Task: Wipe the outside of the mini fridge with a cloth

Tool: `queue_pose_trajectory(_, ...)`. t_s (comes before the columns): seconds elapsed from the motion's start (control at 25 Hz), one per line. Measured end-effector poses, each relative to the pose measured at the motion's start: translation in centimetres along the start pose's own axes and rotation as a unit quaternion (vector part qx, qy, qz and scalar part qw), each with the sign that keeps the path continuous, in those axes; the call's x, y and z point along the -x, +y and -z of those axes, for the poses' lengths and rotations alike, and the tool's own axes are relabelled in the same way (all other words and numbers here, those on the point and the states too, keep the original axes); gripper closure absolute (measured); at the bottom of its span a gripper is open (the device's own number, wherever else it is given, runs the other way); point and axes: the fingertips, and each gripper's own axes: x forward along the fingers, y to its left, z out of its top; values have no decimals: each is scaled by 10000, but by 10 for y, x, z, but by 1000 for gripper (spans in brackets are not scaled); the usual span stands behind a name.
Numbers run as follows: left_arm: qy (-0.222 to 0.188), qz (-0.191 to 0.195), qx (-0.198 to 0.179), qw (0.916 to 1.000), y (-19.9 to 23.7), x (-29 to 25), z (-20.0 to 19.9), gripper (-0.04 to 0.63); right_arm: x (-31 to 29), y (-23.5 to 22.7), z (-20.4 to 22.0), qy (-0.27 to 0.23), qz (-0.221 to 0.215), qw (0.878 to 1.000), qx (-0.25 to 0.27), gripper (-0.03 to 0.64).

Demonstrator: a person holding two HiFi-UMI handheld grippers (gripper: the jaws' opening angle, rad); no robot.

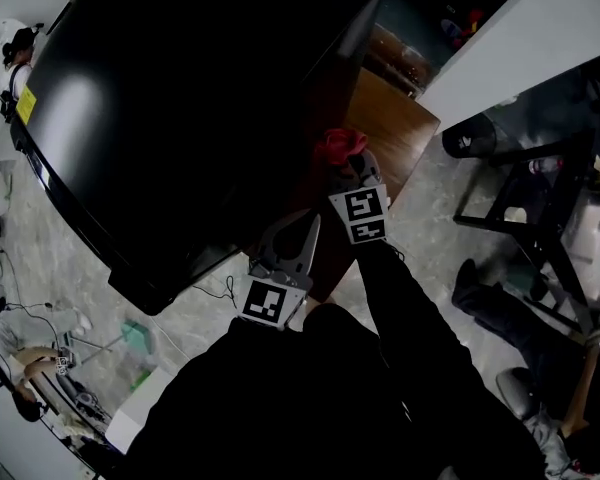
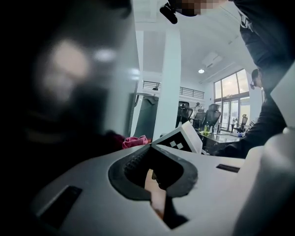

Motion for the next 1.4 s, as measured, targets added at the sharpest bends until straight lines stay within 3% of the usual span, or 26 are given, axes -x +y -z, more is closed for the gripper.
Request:
queue_pose_trajectory(0.16, -64, 71, -166, 9998, -7, -2, -12, 591, -9, -19, 0, 159, 59, 9999, 11, 529)
queue_pose_trajectory(0.4, -171, 259, -120, 9994, -21, 17, -28, 591, -7, -39, -10, 174, 310, 9994, -1, 529)
queue_pose_trajectory(0.6, -271, 585, -146, 9978, -34, 61, -44, 591, 41, -9, -45, -221, 237, 9994, -89, 529)
queue_pose_trajectory(0.84, -484, 554, 29, 9973, -23, 133, -70, 591, 119, 84, -77, -452, -369, 9983, 85, 531)
queue_pose_trajectory(1.04, -568, 474, -10, 9973, -2, 219, -81, 591, 171, 208, -105, -559, -996, 9934, 134, 529)
queue_pose_trajectory(1.4, -824, -200, -14, 9964, 93, 392, -92, 591, 174, 431, -162, -867, -1753, 9796, 467, 529)
